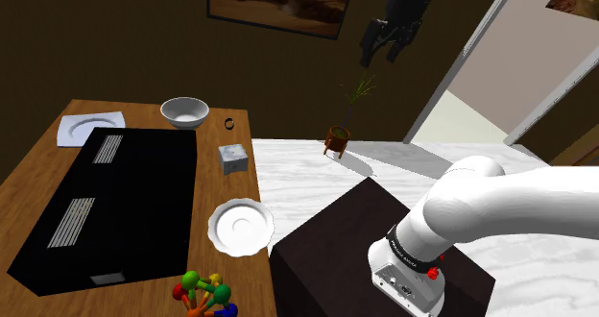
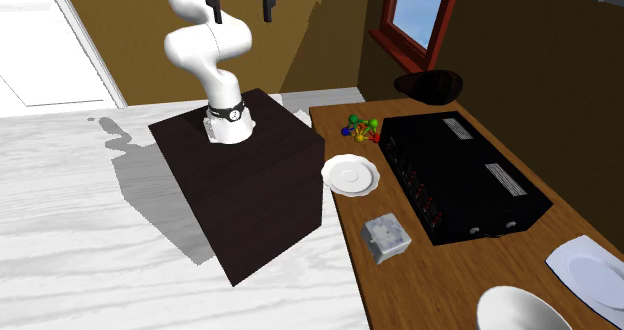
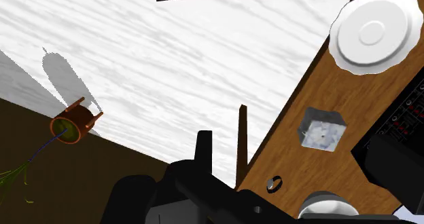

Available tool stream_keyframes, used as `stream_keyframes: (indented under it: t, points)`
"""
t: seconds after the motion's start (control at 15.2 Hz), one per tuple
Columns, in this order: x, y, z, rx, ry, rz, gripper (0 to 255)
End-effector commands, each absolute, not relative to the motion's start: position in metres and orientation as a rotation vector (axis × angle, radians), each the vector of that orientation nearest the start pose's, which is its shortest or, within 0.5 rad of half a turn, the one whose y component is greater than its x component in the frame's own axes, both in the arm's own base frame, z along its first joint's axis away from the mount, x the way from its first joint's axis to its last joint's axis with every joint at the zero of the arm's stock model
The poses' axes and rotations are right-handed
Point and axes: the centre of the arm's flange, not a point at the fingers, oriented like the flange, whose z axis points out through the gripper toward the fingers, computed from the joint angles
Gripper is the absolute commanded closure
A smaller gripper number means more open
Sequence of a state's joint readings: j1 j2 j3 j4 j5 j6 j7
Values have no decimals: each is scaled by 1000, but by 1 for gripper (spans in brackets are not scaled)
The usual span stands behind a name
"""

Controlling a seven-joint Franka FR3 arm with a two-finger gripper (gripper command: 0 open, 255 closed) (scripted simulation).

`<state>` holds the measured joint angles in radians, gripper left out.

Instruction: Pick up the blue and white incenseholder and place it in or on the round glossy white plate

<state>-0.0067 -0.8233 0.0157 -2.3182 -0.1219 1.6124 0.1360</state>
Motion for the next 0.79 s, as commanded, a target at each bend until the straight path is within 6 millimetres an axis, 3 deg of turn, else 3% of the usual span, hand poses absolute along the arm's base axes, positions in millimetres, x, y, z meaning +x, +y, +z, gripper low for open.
stream_keyframes:
  t: [0.0, 0.73]
  points:
    - [301, -8, 625, -3253, 217, -206, 0]
    - [375, 47, 510, -3173, 654, -161, 0]
